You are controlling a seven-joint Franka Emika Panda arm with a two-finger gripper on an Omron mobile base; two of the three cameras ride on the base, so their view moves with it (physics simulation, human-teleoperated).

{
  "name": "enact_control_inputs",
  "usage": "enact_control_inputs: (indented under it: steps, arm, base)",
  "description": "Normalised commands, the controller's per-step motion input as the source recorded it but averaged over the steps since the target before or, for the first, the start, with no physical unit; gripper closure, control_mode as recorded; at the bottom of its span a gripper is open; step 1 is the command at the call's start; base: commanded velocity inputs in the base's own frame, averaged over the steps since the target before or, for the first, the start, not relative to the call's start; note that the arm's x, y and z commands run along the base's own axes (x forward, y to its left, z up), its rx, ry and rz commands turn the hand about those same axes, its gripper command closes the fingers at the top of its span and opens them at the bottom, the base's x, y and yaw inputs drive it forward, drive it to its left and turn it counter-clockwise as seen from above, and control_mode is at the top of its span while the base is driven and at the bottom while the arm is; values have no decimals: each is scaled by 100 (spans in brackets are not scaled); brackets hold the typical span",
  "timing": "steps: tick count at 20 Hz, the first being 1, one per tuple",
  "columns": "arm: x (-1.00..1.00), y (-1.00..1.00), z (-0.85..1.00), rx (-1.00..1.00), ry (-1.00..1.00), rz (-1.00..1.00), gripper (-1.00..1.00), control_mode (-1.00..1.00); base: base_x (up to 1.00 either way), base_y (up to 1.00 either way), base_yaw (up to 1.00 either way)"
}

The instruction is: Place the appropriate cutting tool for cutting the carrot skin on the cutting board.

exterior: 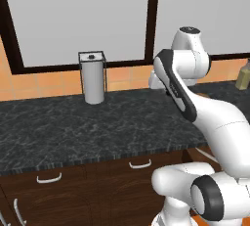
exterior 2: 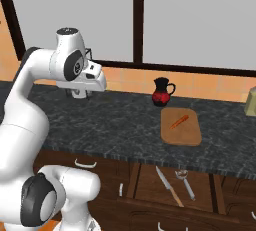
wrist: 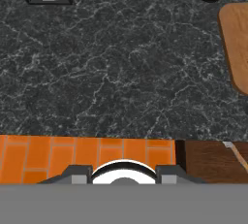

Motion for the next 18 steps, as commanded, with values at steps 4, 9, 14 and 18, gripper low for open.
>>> enact_control_inputs:
  steps: [4,9,14,18]
  arm:
    - [0,-13,-13,-2,0,-1,-100,-100]
    - [-10,-92,-43,0,0,-7,-100,-100]
    - [-17,-100,-57,0,1,-5,-100,-100]
    - [-27,-100,-56,0,8,-5,-100,-100]
  base:
    - [0,0,0]
    - [0,0,0]
    - [0,0,0]
    - [0,0,0]
